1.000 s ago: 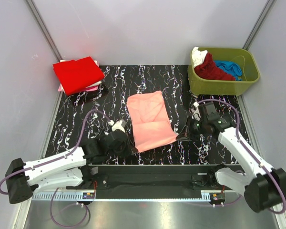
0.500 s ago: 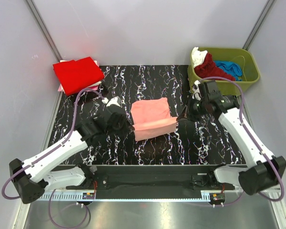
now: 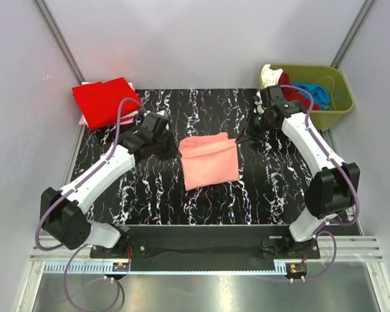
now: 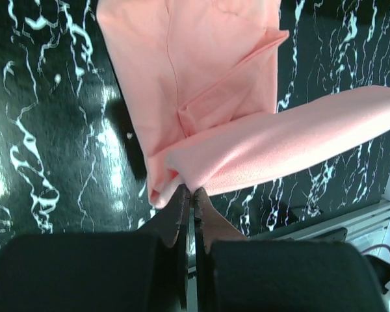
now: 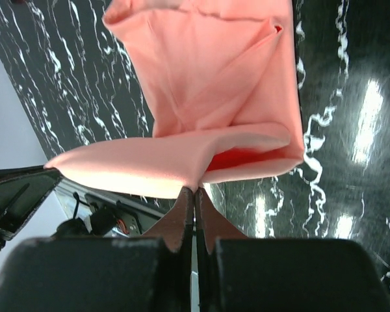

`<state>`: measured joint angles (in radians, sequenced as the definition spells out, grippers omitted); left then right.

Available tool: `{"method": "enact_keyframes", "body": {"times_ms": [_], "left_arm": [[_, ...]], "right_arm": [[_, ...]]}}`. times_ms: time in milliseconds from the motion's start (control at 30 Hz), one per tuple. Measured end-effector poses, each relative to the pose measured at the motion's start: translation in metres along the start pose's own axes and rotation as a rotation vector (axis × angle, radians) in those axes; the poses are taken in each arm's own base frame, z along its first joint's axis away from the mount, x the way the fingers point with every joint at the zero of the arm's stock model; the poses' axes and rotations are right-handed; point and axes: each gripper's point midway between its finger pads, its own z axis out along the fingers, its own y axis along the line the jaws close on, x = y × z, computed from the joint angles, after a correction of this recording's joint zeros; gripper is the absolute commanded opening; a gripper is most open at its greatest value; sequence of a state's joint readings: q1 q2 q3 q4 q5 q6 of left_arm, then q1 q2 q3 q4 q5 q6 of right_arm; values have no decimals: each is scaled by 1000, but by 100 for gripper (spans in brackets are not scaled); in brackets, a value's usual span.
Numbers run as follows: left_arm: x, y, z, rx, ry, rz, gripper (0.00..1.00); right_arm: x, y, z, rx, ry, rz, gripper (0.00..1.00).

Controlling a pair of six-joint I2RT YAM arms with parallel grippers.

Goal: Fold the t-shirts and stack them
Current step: Fold the tshirt

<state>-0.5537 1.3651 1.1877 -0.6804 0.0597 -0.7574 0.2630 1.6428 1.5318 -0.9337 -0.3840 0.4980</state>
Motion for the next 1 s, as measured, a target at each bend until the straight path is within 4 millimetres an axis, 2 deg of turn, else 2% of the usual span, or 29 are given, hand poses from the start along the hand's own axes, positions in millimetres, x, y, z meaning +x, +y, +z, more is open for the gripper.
{"method": "enact_keyframes", "body": {"times_ms": [200, 400, 600, 767, 900, 1000], "left_arm": [[-21, 2, 21, -4, 26, 6, 0], [-44, 14, 48, -20, 49, -8, 0], [-69, 34, 91, -50, 105, -30, 0], [-100, 40, 132, -30, 134, -23, 0], [-121, 34, 162, 15, 156, -9, 0], [-137, 26, 181, 61, 156, 5, 4]], "right_arm": [[-32, 4, 14, -10, -16, 6, 0], [-61, 5, 44, -21, 1, 22, 0], [-85, -3, 91, -17, 40, 60, 0], [-106, -20, 125, 0, 48, 102, 0], [-121, -39, 137, 8, 38, 152, 0], [-125, -42, 140, -4, 38, 169, 0]]}}
